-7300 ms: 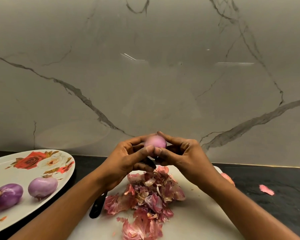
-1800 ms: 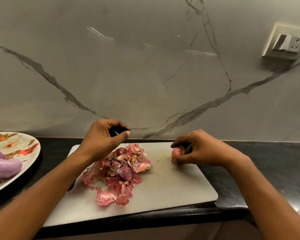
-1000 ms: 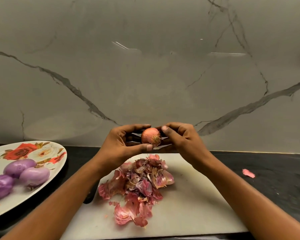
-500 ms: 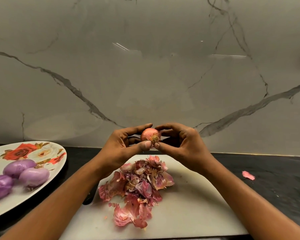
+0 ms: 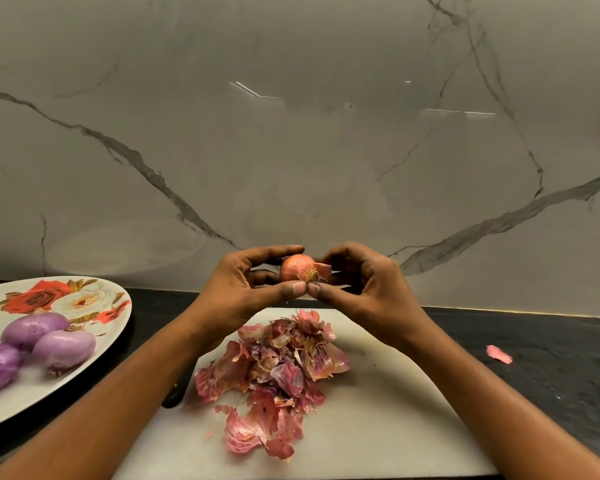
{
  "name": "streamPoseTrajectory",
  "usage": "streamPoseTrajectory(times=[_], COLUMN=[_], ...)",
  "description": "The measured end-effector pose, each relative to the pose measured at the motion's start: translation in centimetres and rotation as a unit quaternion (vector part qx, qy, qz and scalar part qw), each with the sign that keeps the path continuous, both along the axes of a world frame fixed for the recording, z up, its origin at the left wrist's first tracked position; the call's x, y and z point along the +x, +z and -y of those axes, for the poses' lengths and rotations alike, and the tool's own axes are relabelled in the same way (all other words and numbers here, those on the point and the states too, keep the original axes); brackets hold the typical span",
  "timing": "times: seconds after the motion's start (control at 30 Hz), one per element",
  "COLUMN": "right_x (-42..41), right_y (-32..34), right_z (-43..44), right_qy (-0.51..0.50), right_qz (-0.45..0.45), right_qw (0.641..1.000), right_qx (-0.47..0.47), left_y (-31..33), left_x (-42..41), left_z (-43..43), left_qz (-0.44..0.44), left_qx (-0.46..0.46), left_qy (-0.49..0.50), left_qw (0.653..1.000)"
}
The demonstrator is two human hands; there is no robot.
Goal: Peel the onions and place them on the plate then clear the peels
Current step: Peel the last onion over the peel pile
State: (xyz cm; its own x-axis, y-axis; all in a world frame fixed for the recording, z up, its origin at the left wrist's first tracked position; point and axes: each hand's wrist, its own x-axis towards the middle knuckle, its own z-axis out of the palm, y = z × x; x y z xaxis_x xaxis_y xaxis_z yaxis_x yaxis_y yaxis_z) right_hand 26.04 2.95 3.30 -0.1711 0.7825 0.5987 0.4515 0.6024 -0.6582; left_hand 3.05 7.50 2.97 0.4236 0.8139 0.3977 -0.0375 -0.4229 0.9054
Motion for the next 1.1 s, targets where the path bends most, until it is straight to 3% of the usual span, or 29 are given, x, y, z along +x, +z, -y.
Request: streamPoseTrajectory(times=[0.2, 0.4, 0.63, 0.73, 0.93, 1.0, 1.1], right_x=[0.0, -0.1, -0.8, -1.1, -0.5, -0.1, 0.5], right_y=[0.1, -0.4, -0.7, -0.3, 0.7, 0.9, 0.8], right_z=[0.1, 0.0, -0.1, 0.4, 0.9, 0.8, 0.6], right_qy=[-0.042, -0.004, -0.039, 0.033, 0.133, 0.142, 0.099], right_qz=[0.043, -0.041, 0.046, -0.041, -0.193, -0.216, -0.185], right_qw=[0.996, 0.999, 0.997, 0.999, 0.966, 0.957, 0.972], right_qx=[0.062, 0.027, 0.050, -0.013, -0.109, -0.130, -0.108], left_y=[0.1, 0.2, 0.3, 0.6, 1.0, 1.1, 1.2], left_x=[0.0, 0.1, 0.1, 0.1, -0.1, -0.3, -0.6], left_z=[0.0, 0.2, 0.4, 0.8, 0.9, 0.7, 0.3], left_qz=[0.008, 0.030, 0.064, 0.108, 0.145, 0.159, 0.159], left_qx=[-0.016, -0.033, -0.088, -0.145, -0.188, -0.191, -0.183], left_qy=[0.012, 0.008, -0.025, -0.064, -0.113, -0.121, -0.126], left_qw=[1.000, 0.999, 0.994, 0.981, 0.965, 0.961, 0.962])
